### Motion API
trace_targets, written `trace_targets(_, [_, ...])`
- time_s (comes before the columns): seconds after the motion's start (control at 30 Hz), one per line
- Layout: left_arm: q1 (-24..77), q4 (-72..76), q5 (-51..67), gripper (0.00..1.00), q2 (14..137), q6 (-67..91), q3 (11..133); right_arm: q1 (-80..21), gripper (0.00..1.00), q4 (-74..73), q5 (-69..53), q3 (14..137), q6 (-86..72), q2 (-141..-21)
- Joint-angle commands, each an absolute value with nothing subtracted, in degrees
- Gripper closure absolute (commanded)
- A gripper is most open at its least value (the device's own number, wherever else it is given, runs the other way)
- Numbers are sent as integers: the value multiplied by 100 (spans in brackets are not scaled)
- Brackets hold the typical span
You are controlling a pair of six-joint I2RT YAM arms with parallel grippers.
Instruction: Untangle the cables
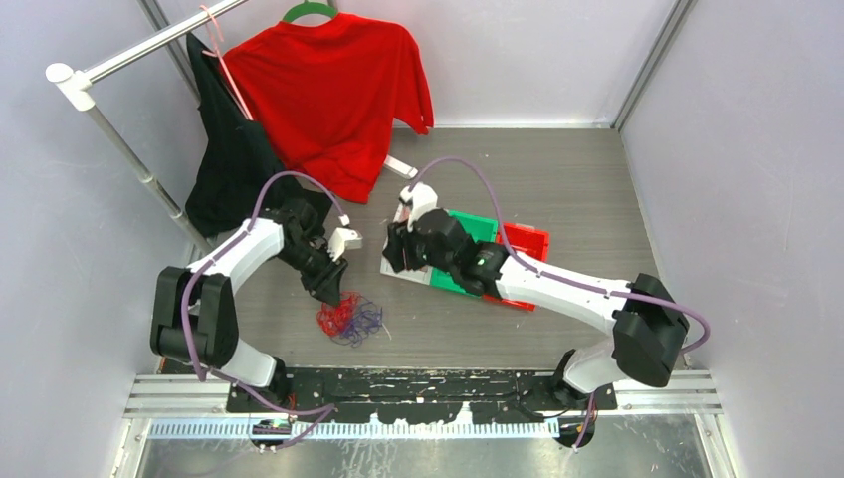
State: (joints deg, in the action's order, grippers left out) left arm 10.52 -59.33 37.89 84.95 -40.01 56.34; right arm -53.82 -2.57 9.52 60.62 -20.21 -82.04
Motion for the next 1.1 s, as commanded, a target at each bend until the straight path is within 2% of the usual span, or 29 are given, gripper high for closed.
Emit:
trace_targets(0.0, [1116,-5477,3587,68,8720,-4391,5454,-5721,42,199,718,5737,-2357,-8177])
trace_targets(0.07, [1116,-5384,3552,72,8794,-4422,5393,-5802,42,343,649,5587,-2505,-8227])
trace_targets(0.27, [1112,-5018,3307,92,8707,-4231,5312,-5935,42,980,143,5296,-2870,-8576])
trace_targets(0.4, [1052,-5192,3238,99,8394,-4001,5626,-6000,41,1290,-102,5321,-2927,-8938])
trace_targets(0.7, [988,-5415,2853,100,7972,-3915,6327,-6064,43,1402,-501,5602,-2927,-9822])
trace_targets(0.87, [984,-5325,2569,100,7960,-3962,6294,-6112,54,1349,-610,5594,-2978,-10111])
trace_targets(1.0, [985,-5150,2297,100,7873,-3976,6243,-6109,73,1333,-351,5492,-2988,-10050])
trace_targets(1.07, [983,-5003,2020,100,7825,-3995,6149,-6106,79,1333,-184,5431,-2937,-9892])
